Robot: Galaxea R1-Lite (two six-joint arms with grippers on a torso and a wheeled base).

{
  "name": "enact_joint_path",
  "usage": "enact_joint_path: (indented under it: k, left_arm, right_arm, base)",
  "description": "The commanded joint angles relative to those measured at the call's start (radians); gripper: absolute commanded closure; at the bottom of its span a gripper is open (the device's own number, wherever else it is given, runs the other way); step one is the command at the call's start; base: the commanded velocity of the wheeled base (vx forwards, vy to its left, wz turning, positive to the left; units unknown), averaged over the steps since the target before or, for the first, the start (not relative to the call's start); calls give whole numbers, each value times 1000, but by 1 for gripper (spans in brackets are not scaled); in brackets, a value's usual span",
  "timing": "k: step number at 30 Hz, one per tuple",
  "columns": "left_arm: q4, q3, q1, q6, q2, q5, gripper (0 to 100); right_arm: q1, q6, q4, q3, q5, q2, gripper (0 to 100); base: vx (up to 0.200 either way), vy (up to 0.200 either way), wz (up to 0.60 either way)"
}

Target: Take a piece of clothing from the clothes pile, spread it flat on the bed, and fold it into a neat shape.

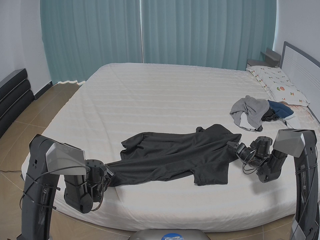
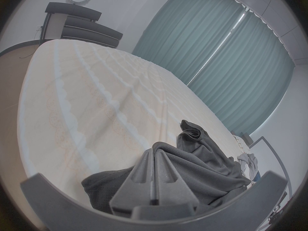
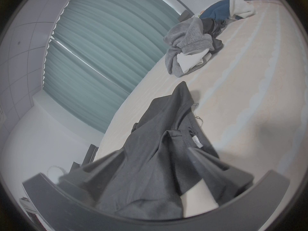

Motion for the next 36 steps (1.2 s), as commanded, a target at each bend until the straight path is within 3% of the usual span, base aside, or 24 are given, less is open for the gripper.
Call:
enact_joint_path:
  k: [1,6,14,36]
  left_arm:
    - [1,-1,-3,0,6,0,100]
    - [1,4,-6,5,6,1,100]
    - [0,3,-7,3,11,17,100]
    - [0,-1,-7,5,12,17,100]
  right_arm:
    - [-68,-1,33,88,91,-110,0]
    - [-54,-10,42,186,170,-152,0]
    - [46,-162,99,285,172,-141,0]
    - [126,-189,108,285,124,-109,0]
  base:
    - [0,0,0]
    - [0,0,0]
    - [0,0,0]
    - [0,0,0]
